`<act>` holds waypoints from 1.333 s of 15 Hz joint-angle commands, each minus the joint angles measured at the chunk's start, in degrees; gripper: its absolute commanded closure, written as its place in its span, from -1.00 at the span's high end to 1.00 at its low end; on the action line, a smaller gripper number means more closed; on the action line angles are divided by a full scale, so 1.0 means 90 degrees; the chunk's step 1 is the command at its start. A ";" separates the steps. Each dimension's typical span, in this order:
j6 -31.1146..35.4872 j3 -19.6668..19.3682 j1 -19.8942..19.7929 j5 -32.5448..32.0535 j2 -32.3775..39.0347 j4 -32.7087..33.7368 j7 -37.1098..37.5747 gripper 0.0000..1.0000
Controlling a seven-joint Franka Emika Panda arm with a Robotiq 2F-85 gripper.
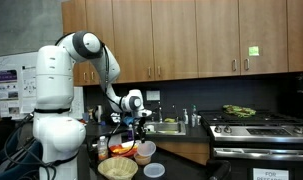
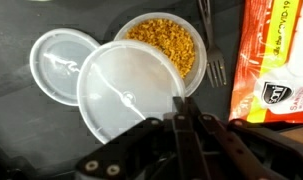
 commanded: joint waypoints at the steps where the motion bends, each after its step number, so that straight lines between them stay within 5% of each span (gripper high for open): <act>1: -0.0324 -0.0002 0.0201 0.0340 0.0605 0.0511 -0.0382 -0.97; 10: -0.0970 -0.0097 0.0556 0.0792 0.1623 0.1436 -0.0876 -0.97; 20: -0.1982 -0.0275 0.0762 0.0649 0.1647 0.1625 -0.0685 -0.97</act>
